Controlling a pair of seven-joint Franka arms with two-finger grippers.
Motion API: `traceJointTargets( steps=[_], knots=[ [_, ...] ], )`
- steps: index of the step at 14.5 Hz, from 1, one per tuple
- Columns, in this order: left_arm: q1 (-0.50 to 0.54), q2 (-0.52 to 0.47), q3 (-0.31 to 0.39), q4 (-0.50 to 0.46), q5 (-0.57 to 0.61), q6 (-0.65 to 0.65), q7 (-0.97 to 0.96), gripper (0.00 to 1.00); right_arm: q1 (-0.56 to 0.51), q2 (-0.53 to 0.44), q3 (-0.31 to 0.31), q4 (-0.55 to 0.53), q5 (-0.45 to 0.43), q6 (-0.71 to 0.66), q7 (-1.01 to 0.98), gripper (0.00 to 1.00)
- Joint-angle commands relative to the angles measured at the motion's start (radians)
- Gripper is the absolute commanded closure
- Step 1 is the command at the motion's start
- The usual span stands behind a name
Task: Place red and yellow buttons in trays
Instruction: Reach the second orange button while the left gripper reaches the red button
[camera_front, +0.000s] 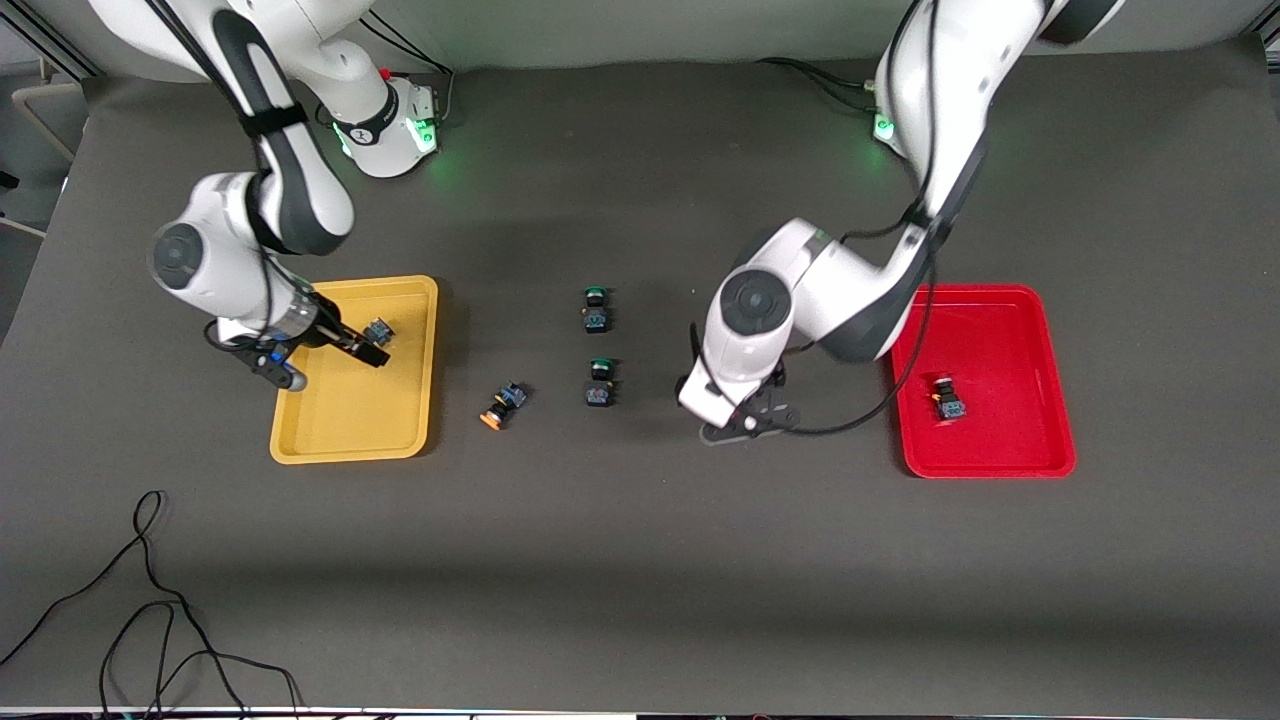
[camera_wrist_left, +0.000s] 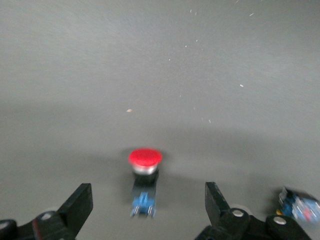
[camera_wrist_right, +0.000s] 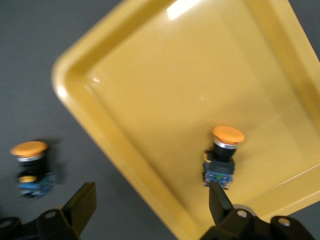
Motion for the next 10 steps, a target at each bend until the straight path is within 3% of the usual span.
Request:
traceJointTargets(
  steps=[1,3,6,7,9,10],
  knots=[
    [-0.006,0.072,0.012,0.044,0.018,0.033,-0.02,0.0,0.034,0.028,0.004,0.194,0.021,-0.159,0.086,0.0],
    [-0.008,0.088,0.012,0.038,0.018,0.031,-0.022,0.0,0.08,0.093,0.004,0.341,0.015,-0.256,0.168,0.0],
    [-0.025,0.085,0.01,0.018,0.017,0.016,-0.026,0.02,0.177,0.205,0.004,0.482,0.015,-0.281,0.303,0.0],
    [-0.029,0.085,0.01,0.006,0.014,0.013,-0.026,0.12,0.194,0.247,0.004,0.516,0.015,-0.281,0.339,0.0],
    [-0.034,0.085,0.01,0.001,0.007,0.01,-0.029,0.61,0.231,0.316,0.005,0.535,0.026,-0.264,0.36,0.0],
    [-0.032,0.085,0.01,0.003,0.006,0.01,-0.032,0.73,0.244,0.351,0.005,0.53,0.026,-0.235,0.361,0.0]
  ],
)
